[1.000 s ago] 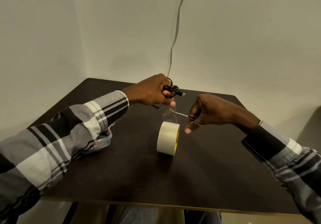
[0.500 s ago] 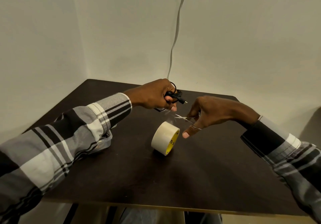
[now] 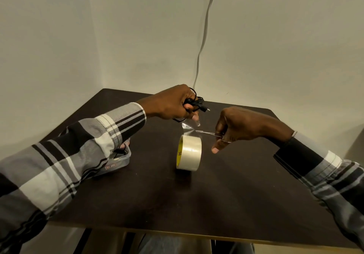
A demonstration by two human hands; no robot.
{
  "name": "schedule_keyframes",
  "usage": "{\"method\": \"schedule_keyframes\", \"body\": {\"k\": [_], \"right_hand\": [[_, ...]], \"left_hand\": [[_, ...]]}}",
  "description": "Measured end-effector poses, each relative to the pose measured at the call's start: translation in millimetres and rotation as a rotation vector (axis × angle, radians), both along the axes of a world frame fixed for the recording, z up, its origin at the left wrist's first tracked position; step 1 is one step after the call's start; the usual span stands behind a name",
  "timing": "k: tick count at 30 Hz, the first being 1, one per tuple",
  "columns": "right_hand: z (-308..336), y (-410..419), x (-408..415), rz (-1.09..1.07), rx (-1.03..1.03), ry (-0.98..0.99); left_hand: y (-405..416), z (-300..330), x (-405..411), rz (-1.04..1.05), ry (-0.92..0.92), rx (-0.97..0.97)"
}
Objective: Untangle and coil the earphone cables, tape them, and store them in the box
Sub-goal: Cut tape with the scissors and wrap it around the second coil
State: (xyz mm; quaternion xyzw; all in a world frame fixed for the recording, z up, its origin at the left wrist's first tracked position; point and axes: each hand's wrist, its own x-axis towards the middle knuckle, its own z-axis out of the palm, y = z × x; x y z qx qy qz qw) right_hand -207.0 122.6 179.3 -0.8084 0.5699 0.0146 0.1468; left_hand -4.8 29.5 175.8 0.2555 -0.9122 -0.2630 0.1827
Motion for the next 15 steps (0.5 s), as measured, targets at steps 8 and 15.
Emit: {"method": "schedule_keyframes", "body": {"k": [8,15], "right_hand": [[-5,-1,-9,-0.059,0.007,-0.066],[3,-8,6,-0.011,0.033,-0.031]], "left_hand": [[-5,-6,4,0.006,0.035,-0.008],[-2,-8,2,0.001,0.031,0.035]]}}
